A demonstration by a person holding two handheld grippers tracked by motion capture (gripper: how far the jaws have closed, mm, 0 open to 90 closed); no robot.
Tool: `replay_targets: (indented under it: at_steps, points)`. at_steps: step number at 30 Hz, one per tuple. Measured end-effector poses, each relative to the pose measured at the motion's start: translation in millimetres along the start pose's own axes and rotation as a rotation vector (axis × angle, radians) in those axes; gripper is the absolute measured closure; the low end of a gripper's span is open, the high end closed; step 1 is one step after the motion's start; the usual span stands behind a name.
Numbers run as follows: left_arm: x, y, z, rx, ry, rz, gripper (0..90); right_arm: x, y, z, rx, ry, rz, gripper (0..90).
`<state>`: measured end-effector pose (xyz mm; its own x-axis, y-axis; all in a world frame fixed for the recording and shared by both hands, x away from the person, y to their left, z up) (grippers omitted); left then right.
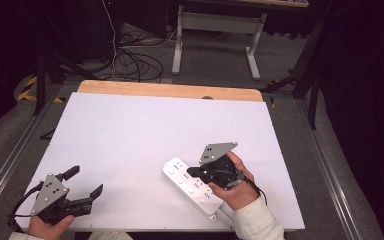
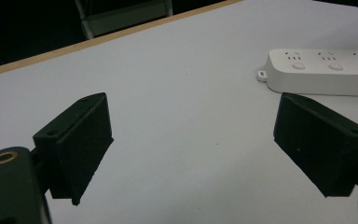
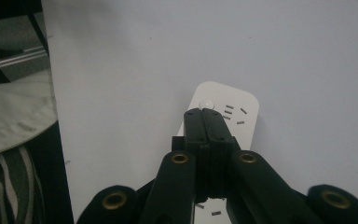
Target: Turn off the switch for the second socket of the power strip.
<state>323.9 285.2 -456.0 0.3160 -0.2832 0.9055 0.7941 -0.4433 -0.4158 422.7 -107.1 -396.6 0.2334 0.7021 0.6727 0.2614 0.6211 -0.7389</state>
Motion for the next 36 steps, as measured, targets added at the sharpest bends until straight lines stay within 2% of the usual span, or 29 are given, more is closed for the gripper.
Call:
replay_targets:
  at_steps: [4, 12, 17, 24, 36]
  points:
    - [0.0, -0.1, 0.2, 0.001, 0.003, 0.001, 12.0, 1.3, 5.1, 2.8, -0.005, -0.008, 0.048, 90.0]
    - [-0.1, 0.5, 0.5, -0.001, 0.006, 0.004, 12.0, -0.1, 14.6, 2.3, 0.026, 0.019, 0.132, 90.0]
    - [-0.2, 0.5, 0.5, 0.001, 0.005, 0.005, 12.0, -1.6, 22.9, 3.7, 0.043, 0.013, 0.19, 90.0]
    - [-0.4, 1.1, 0.3, -0.001, 0.005, 0.01, 12.0, -3.4, 30.7, 5.4, 0.033, 0.001, 0.233, 90.0]
    - [-0.6, 1.1, 0.5, 0.001, 0.006, 0.014, 12.1, -7.0, 41.6, 7.7, 0.045, -0.004, 0.309, 90.0]
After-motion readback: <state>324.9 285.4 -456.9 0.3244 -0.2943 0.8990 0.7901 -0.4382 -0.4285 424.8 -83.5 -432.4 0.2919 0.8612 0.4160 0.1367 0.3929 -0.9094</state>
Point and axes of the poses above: each handheld gripper's, and its own axes: y roughly forward along the jaws, x roughly out of its top, z roughly to its left, the point moved 1 cm from there along y, roughly forward along the jaws, and after that the axes turned 3 degrees about z, right-handed, at the moved point
